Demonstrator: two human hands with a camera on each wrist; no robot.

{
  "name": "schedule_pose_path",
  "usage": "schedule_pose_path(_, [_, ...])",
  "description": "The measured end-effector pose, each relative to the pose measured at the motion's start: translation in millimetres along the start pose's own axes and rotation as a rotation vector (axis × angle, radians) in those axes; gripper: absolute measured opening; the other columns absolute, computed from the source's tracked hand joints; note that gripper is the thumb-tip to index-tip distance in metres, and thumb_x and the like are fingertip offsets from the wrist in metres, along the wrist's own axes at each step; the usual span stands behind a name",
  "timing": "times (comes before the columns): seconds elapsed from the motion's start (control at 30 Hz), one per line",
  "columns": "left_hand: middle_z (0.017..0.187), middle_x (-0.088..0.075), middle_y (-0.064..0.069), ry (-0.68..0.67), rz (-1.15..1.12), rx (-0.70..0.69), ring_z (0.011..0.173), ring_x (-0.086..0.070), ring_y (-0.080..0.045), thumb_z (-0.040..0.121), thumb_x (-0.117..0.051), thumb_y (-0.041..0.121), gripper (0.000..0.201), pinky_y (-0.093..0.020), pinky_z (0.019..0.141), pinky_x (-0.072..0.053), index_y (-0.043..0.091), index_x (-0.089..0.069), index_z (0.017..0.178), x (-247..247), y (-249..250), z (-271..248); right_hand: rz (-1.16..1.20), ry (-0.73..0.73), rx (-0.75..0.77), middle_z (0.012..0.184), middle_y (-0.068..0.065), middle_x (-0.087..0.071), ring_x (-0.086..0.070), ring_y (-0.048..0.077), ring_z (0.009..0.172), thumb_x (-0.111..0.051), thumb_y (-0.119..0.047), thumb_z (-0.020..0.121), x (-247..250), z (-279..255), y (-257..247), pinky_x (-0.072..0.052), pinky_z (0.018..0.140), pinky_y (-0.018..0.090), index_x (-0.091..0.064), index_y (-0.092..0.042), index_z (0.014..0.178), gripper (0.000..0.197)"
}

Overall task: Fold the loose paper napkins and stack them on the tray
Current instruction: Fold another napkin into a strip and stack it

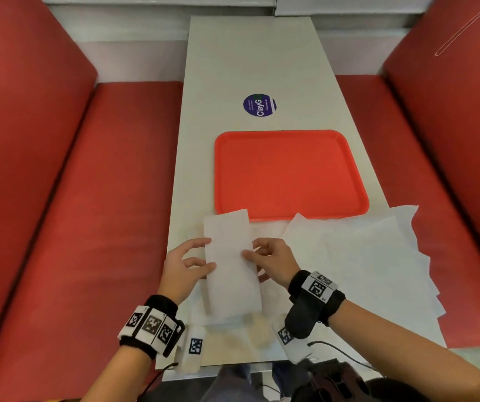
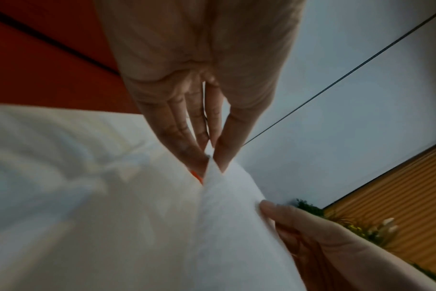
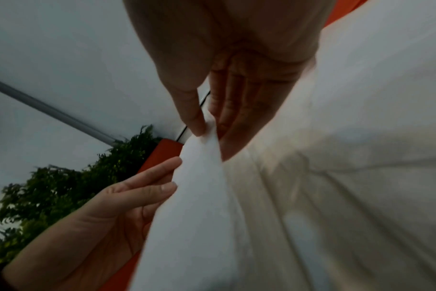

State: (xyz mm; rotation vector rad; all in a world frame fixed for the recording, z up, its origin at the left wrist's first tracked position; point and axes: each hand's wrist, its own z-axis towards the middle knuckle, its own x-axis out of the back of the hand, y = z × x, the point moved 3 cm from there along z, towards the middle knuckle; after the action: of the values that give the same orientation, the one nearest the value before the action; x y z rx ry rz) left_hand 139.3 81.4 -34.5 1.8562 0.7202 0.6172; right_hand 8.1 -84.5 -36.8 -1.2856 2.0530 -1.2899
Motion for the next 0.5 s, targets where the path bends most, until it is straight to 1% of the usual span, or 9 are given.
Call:
schedule_pose_path(0.07, [0.083,-0.07,-0.012,0.009,0.028,0.033,0.07,-0.065,-0.025,0.074,-0.076,-0.007,0.049,-0.031,0.062,-0.058,0.022,-0.067,0.112,13.4,-6.1,1.6,-0.025,0.006,-0.033,0.067,0.004,-0.065,-0.06,0.012,0.05,-0.072,-0.018,0.085,-14.2,5.6,2.1,-0.052,0.044,0.025,-0.063,-0.012,0.076,0.014])
schedule_pose_path(0.1, [0.071,-0.068,-0.014,0.004,0.049,0.052,0.068,-0.066,-0.025,0.073,-0.077,-0.005,0.051,-0.03,0.063,-0.058,0.024,-0.067,0.114,19.0,-9.6,2.8,-0.036,0.005,-0.053,0.067,0.007,-0.064,-0.059,0.014,0.049,-0.072,-0.018,0.085,-20.6,8.9,4.5,-0.052,0.043,0.026,-0.062,-0.01,0.076,0.016])
schedule_pose_path(0.17, [0.061,-0.065,-0.012,-0.019,0.101,0.075,0.063,-0.065,-0.024,0.071,-0.08,-0.002,0.056,-0.03,0.065,-0.058,0.028,-0.065,0.116,26.8,-17.1,6.2,-0.062,0.01,-0.097,0.064,0.01,-0.063,-0.059,0.018,0.046,-0.074,-0.02,0.084,-31.6,15.4,10.3,-0.055,0.044,0.029,-0.062,-0.005,0.08,0.019])
schedule_pose_path(0.27, [0.066,-0.067,-0.009,-0.041,0.193,0.072,0.058,-0.064,-0.021,0.068,-0.083,0.0,0.061,-0.033,0.069,-0.059,0.028,-0.064,0.118,33.4,-27.4,12.7,-0.098,0.033,-0.155,0.062,0.012,-0.063,-0.059,0.019,0.042,-0.074,-0.021,0.084,-42.1,22.7,17.7,-0.056,0.045,0.029,-0.061,-0.004,0.083,0.021])
schedule_pose_path(0.37, [0.06,-0.065,-0.011,-0.048,0.284,0.066,0.056,-0.065,-0.017,0.067,-0.084,0.001,0.062,-0.028,0.071,-0.058,0.029,-0.063,0.119,35.4,-33.5,17.0,-0.132,0.048,-0.197,0.062,0.011,-0.062,-0.058,0.016,0.038,-0.072,-0.02,0.084,-48.4,27.6,25.3,-0.052,0.042,0.025,-0.059,-0.007,0.079,0.02])
schedule_pose_path(0.4, [0.063,-0.065,-0.011,-0.051,0.303,0.058,0.055,-0.064,-0.016,0.068,-0.083,0.0,0.062,-0.026,0.069,-0.058,0.028,-0.063,0.118,35.0,-34.5,17.9,-0.145,0.049,-0.211,0.062,0.01,-0.062,-0.057,0.015,0.037,-0.072,-0.019,0.085,-49.6,28.8,28.1,-0.052,0.042,0.024,-0.057,-0.008,0.077,0.02])
schedule_pose_path(0.43, [0.074,-0.067,-0.012,-0.057,0.315,0.045,0.054,-0.063,-0.014,0.068,-0.083,-0.002,0.061,-0.028,0.068,-0.059,0.026,-0.063,0.118,34.3,-35.3,18.9,-0.155,0.053,-0.219,0.062,0.01,-0.062,-0.057,0.015,0.036,-0.072,-0.019,0.085,-50.1,30.1,30.3,-0.052,0.042,0.025,-0.056,-0.009,0.075,0.021])
schedule_pose_path(0.47, [0.09,-0.067,-0.01,-0.064,0.322,0.03,0.053,-0.062,-0.012,0.067,-0.082,-0.004,0.06,-0.032,0.068,-0.06,0.024,-0.063,0.117,32.9,-36.1,20.1,-0.161,0.057,-0.223,0.061,0.009,-0.061,-0.056,0.015,0.036,-0.072,-0.018,0.084,-50.4,31.2,32.3,-0.053,0.043,0.026,-0.055,-0.01,0.074,0.022])
schedule_pose_path(0.5, [0.104,-0.062,-0.004,-0.072,0.332,0.017,0.053,-0.061,-0.01,0.067,-0.082,-0.005,0.059,-0.033,0.068,-0.06,0.022,-0.063,0.117,31.8,-37.3,20.9,-0.164,0.061,-0.223,0.06,0.008,-0.06,-0.056,0.015,0.036,-0.072,-0.018,0.084,-50.4,31.7,33.8,-0.054,0.043,0.027,-0.054,-0.01,0.073,0.023])
